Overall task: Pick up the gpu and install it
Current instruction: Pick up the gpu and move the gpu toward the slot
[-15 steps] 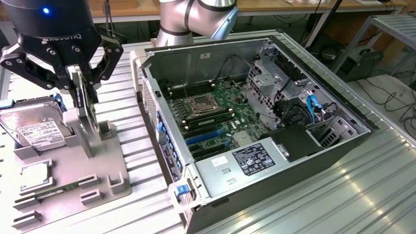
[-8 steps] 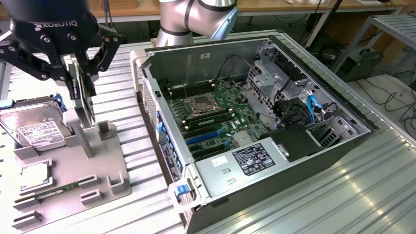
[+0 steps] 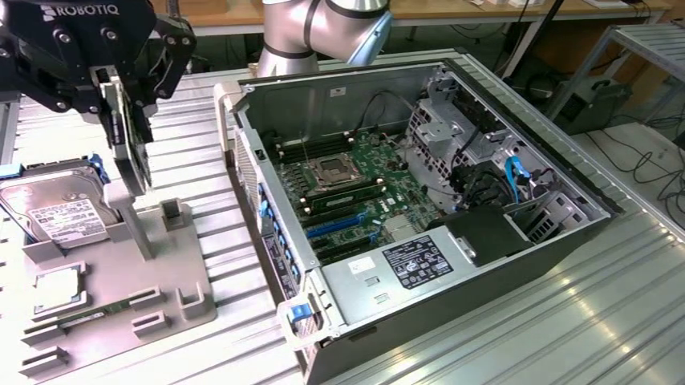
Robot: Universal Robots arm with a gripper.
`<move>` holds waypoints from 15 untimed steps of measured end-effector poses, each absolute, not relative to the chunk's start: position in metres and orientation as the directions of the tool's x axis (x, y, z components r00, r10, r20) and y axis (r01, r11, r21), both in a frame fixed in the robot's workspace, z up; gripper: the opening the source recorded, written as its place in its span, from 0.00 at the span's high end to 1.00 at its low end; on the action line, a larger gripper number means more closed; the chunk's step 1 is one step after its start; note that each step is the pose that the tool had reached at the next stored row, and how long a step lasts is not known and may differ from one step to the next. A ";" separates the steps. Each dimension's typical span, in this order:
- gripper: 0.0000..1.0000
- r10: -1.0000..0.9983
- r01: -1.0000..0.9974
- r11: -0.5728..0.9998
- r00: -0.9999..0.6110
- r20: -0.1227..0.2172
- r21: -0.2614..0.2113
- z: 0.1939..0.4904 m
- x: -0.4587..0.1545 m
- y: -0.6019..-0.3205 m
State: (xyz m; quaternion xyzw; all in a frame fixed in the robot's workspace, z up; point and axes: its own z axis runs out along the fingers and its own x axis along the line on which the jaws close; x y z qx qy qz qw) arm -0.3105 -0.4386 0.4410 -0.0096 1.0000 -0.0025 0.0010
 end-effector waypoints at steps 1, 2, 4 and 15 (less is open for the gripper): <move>0.72 -0.019 -0.019 1.000 -1.000 -0.002 -0.005 0.444 -0.311 -0.439; 0.72 -0.019 -0.019 1.000 -1.000 -0.002 -0.005 0.446 -0.311 -0.439; 0.72 -0.019 -0.019 1.000 -1.000 -0.002 -0.005 0.450 -0.311 -0.439; 0.72 -0.019 -0.019 1.000 -1.000 -0.002 -0.005 0.468 -0.310 -0.439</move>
